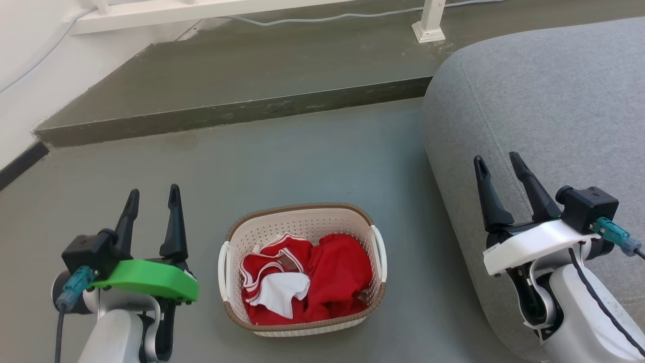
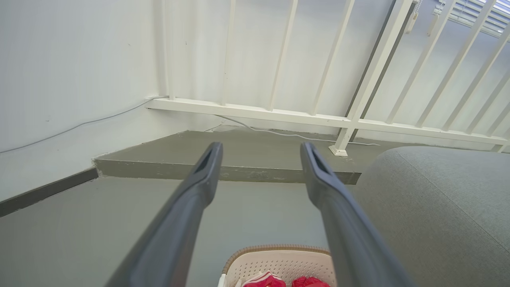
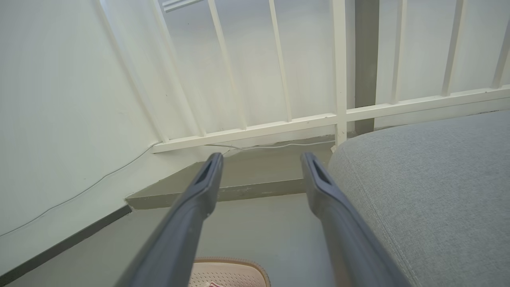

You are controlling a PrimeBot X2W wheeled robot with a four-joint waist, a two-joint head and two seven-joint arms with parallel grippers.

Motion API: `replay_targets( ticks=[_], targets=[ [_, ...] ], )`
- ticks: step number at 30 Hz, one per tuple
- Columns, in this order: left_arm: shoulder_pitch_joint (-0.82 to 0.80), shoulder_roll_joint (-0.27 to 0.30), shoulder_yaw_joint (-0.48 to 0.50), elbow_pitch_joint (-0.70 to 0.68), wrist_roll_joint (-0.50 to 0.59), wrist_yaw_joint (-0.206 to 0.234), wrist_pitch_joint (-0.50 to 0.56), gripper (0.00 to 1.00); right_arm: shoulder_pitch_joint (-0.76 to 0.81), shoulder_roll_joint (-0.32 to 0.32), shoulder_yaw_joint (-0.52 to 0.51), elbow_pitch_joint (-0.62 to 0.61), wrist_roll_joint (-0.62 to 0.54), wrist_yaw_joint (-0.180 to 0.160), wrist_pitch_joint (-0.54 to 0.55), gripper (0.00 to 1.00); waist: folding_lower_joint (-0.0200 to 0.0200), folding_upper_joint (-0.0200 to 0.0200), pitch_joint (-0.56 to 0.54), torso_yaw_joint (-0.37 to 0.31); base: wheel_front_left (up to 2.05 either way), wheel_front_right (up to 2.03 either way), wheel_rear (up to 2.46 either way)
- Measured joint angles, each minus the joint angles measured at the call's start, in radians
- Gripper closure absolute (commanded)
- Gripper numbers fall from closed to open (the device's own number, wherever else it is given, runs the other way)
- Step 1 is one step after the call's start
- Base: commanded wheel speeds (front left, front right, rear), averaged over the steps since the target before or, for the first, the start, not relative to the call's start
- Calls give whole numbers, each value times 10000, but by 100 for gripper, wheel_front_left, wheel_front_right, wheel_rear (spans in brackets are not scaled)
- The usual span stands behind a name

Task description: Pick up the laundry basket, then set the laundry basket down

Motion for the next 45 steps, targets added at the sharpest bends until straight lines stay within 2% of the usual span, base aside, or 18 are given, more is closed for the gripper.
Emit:
replay_targets(
  ticks=[22,23,34,45],
  targets=[
    [514,-123,251,-380,520,-203,0,0,258,290,-460,-165,-428,324,0,0,0,0,72,-3,0,0,0],
    [528,-159,253,-380,518,-228,0,100,296,293,-477,-165,-430,337,0,100,0,0,73,-3,0,0,0],
    [796,-345,255,249,201,-234,138,100,903,573,-426,351,-125,322,35,100,0,0,58,14,0,0,0],
    [796,-385,518,316,-1448,-295,589,100,932,669,-848,336,1544,472,384,100,0,0,-77,167,0,0,0]
  ],
)
